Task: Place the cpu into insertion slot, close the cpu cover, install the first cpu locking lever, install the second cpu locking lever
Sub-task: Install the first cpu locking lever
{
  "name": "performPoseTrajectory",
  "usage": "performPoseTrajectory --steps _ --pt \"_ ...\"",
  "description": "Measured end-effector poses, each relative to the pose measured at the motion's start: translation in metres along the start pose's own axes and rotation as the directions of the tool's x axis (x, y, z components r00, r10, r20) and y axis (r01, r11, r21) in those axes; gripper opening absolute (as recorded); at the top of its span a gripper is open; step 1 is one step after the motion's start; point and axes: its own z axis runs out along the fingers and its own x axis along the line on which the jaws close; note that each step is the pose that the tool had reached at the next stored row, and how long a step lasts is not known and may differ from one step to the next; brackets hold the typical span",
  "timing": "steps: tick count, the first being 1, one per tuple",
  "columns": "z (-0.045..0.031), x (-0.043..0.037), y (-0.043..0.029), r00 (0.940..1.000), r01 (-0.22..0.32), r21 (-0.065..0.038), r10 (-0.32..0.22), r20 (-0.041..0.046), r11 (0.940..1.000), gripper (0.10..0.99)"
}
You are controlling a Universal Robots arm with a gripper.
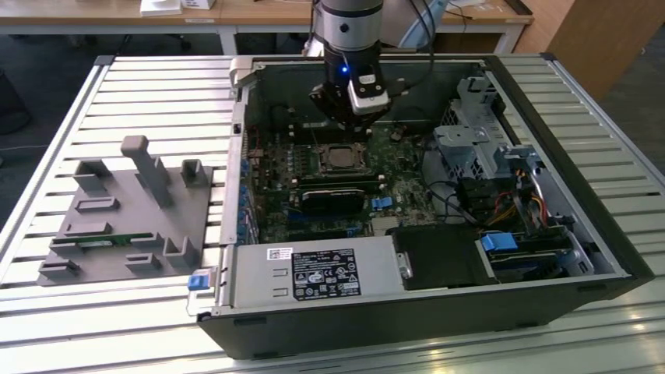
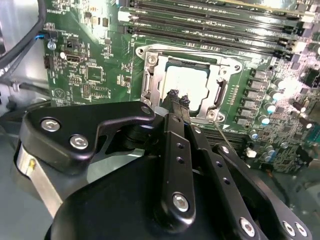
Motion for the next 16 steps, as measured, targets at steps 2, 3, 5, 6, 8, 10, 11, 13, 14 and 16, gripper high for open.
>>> performPoseTrajectory --steps 2,3,5,6,8,10,11,13,14,16 --pt "0.0 0.0 0.0 0.9998 0.018 -0.001 -0.018 -0.0002 0.9998 0.122" --pt "0.0 0.0 0.0 0.9996 0.027 -0.002 -0.027 -0.0003 0.9996 0.122" --pt "0.0 0.0 0.0 0.9991 0.042 -0.004 -0.042 -0.0004 0.9991 0.122" --pt "0.0 0.0 0.0 0.9989 0.047 -0.004 -0.047 -0.0005 0.9989 0.122" --pt "0.0 0.0 0.0 0.9986 0.052 -0.004 -0.052 -0.0005 0.9986 0.122" --pt "0.0 0.0 0.0 0.9985 0.055 -0.005 -0.055 -0.0005 0.9985 0.122" --pt "0.0 0.0002 -0.0001 0.9984 0.057 -0.005 -0.057 -0.0006 0.9984 0.122" --pt "0.0 0.0005 -0.0002 0.9979 0.065 -0.006 -0.065 -0.0007 0.9979 0.122" --pt "0.0 0.0006 -0.0003 0.997 0.078 -0.007 -0.078 -0.0007 0.997 0.122" --pt "0.0 0.0007 -0.0003 0.9937 0.112 -0.01 -0.112 -0.0008 0.9936 0.122"
